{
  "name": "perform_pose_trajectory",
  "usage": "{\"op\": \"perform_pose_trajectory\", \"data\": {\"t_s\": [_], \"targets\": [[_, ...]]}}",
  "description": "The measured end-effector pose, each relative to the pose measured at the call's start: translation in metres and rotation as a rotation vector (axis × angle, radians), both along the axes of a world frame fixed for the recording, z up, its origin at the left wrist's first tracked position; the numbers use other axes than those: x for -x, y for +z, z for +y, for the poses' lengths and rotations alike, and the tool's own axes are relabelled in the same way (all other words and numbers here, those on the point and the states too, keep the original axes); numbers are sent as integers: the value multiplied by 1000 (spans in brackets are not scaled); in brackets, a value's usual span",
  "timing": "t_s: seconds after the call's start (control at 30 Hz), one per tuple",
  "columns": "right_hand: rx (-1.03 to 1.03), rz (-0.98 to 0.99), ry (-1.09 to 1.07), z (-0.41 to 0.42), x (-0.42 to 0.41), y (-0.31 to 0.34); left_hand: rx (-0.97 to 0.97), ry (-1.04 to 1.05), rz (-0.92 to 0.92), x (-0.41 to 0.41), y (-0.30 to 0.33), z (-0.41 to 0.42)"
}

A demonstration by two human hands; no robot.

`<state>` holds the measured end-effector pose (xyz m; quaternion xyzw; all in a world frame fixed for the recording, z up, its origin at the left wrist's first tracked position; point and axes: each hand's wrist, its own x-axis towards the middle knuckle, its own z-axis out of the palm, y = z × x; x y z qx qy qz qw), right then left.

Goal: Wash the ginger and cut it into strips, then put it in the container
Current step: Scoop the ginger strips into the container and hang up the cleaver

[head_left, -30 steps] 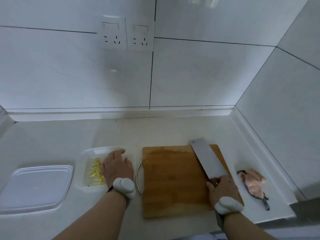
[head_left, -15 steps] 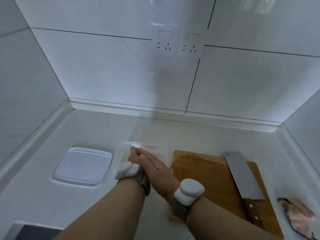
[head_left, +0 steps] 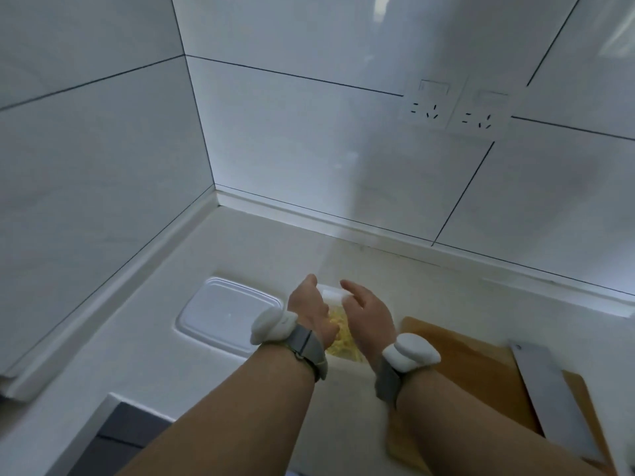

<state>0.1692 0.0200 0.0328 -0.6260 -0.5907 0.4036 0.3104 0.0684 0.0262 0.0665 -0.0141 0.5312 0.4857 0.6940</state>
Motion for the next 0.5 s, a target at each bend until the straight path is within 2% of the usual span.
{"op": "perform_pose_trajectory", "data": {"t_s": [0.07,0.13,0.2,0.27,0.33,0.37,0.43,0.5], "targets": [[-9,24,174,-10,9,3,35,-80,103,3,-12,5],[51,-175,312,-12,-1,-6,54,-161,91,-3,-9,6],[6,-382,243,-8,-16,-16,62,-178,52,-11,-2,7],[-68,-338,98,-13,-22,-13,51,-126,113,-16,-3,11],[-151,-198,154,-17,-22,-3,57,-153,177,-24,-8,18],[-160,-230,217,-19,-24,1,67,-185,139,-29,-7,18],[-109,-506,208,-20,-51,-5,56,-309,32,-48,5,10],[71,-769,32,-20,-91,-14,-5,-405,39,-66,13,4]]}}
